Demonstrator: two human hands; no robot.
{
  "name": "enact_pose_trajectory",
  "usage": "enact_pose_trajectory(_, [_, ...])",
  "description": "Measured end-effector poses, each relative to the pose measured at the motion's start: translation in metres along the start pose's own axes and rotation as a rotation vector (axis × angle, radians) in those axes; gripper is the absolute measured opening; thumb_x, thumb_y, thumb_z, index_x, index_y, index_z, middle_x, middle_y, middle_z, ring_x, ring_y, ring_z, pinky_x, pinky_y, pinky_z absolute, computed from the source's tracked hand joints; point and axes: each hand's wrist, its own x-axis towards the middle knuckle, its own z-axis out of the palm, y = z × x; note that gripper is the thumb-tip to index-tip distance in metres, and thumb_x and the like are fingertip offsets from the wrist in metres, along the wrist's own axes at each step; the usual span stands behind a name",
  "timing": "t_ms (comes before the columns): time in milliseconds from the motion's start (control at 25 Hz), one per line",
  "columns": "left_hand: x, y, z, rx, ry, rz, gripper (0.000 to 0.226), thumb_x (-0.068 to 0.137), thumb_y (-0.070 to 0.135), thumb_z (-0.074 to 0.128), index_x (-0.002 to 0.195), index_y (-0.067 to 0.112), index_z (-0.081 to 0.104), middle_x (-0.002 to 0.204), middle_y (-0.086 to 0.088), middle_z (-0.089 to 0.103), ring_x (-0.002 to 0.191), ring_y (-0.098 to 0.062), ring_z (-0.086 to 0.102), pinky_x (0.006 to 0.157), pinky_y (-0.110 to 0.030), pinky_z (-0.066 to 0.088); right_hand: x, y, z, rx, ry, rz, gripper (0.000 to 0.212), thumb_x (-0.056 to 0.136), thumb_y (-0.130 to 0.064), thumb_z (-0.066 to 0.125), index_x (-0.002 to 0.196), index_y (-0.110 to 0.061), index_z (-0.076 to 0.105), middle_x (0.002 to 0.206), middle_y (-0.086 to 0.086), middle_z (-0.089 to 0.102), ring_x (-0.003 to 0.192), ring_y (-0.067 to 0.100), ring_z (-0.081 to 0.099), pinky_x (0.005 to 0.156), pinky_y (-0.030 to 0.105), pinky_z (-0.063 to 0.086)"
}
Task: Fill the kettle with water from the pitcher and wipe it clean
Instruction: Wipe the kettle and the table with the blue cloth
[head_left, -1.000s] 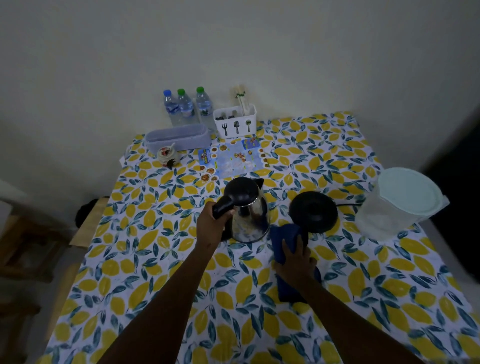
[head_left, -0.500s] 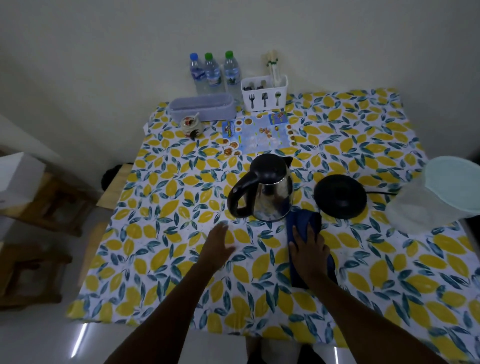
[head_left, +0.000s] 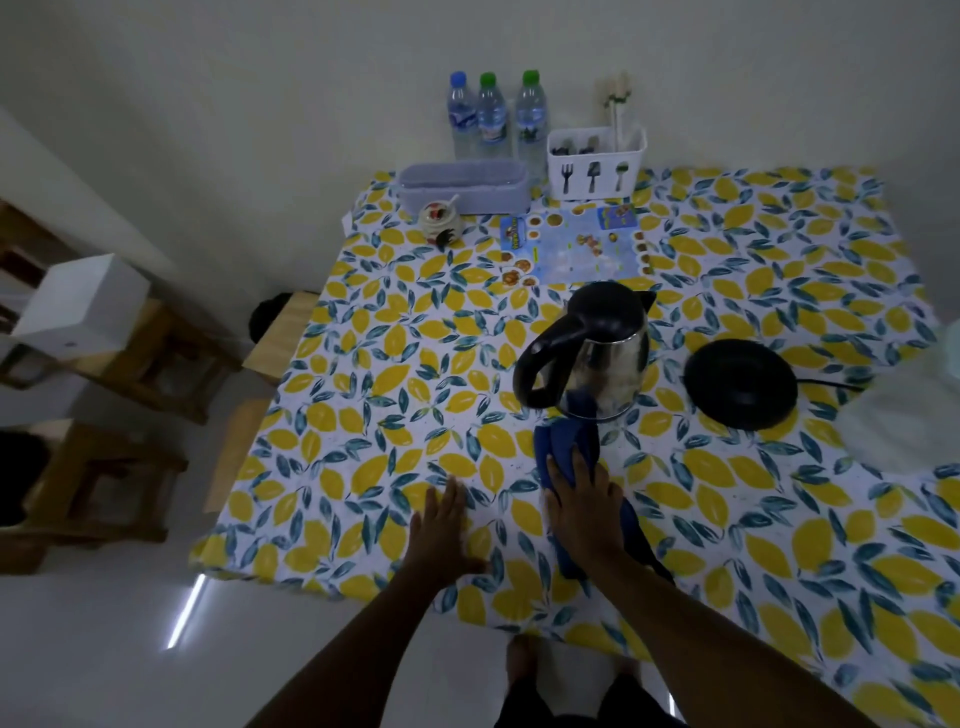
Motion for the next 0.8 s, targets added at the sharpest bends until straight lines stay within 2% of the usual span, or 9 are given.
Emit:
enact_pose_trajectory(160, [0.001, -0.001, 0.002, -0.007, 0.017, 0.014, 0.130, 0.063, 0.067, 0.072, 0.150, 0.017, -0.012, 0.158, -0.002, -0.024, 0.143, -0.034, -0.021, 0.114, -0.061, 0.006, -0.022, -0.020, 0.005, -0.047, -0.062, -0.188, 0.060, 0.069, -0.042, 0.077, 0.124, -0.027, 0.059, 0.124, 0.010, 0.064, 0.100, 0.040, 0.062, 0.069, 0.052, 0.055])
enact_pose_trajectory(280, [0.000, 0.000, 0.002, -0.022, 0.022, 0.026, 0.130, 0.064, 0.066, 0.072, 0.149, 0.016, -0.013, 0.157, -0.003, -0.024, 0.143, -0.034, -0.021, 0.114, -0.060, 0.004, -0.048, 0.007, 0.010, -0.110, -0.102, -0.278, 0.066, 0.066, -0.034, 0.080, 0.128, -0.029, 0.056, 0.125, 0.009, 0.063, 0.099, 0.039, 0.063, 0.065, 0.050, 0.056])
enact_pose_trajectory(400, [-0.001, -0.001, 0.001, -0.034, 0.017, 0.040, 0.131, 0.065, 0.066, 0.071, 0.149, 0.014, -0.015, 0.157, -0.005, -0.025, 0.143, -0.035, -0.022, 0.115, -0.060, 0.003, -0.047, 0.067, 0.010, -0.197, -0.102, -0.175, 0.074, 0.077, -0.028, 0.072, 0.142, -0.028, 0.036, 0.138, 0.015, 0.051, 0.109, 0.045, 0.054, 0.072, 0.052, 0.053])
enact_pose_trajectory(520, [-0.003, -0.001, 0.000, -0.027, 0.008, 0.044, 0.131, 0.066, 0.066, 0.071, 0.148, 0.013, -0.015, 0.155, -0.004, -0.028, 0.143, -0.036, -0.021, 0.114, -0.060, 0.004, -0.030, 0.116, -0.009, -0.188, -0.032, 0.178, 0.063, 0.081, -0.024, 0.069, 0.139, -0.023, 0.043, 0.136, 0.019, 0.051, 0.100, 0.045, 0.055, 0.068, 0.050, 0.054])
enact_pose_trajectory(640, [-0.004, 0.001, -0.001, -0.020, 0.004, 0.038, 0.131, 0.066, 0.066, 0.071, 0.148, 0.012, -0.015, 0.157, -0.006, -0.024, 0.143, -0.036, -0.020, 0.114, -0.060, 0.004, -0.015, 0.120, -0.021, -0.065, 0.008, 0.361, 0.056, 0.095, -0.032, 0.049, 0.146, -0.027, 0.026, 0.151, 0.013, 0.031, 0.119, 0.042, 0.042, 0.087, 0.052, 0.047])
enact_pose_trajectory(720, [-0.005, 0.002, -0.002, -0.015, 0.004, 0.035, 0.131, 0.066, 0.066, 0.071, 0.149, 0.011, -0.015, 0.158, -0.007, -0.023, 0.143, -0.037, -0.019, 0.115, -0.059, 0.005, -0.012, 0.093, -0.017, -0.024, 0.019, 0.326, 0.058, 0.095, -0.035, 0.046, 0.147, -0.029, 0.020, 0.154, 0.011, 0.024, 0.126, 0.041, 0.036, 0.092, 0.051, 0.043])
enact_pose_trajectory(800, [-0.005, 0.002, -0.003, -0.007, 0.006, 0.035, 0.130, 0.066, 0.066, 0.070, 0.149, 0.011, -0.014, 0.158, -0.007, -0.023, 0.143, -0.037, -0.018, 0.114, -0.060, 0.006, -0.024, 0.052, -0.010, -0.070, 0.043, 0.134, 0.064, 0.086, -0.034, 0.062, 0.143, -0.028, 0.034, 0.146, 0.013, 0.040, 0.117, 0.044, 0.047, 0.084, 0.052, 0.048])
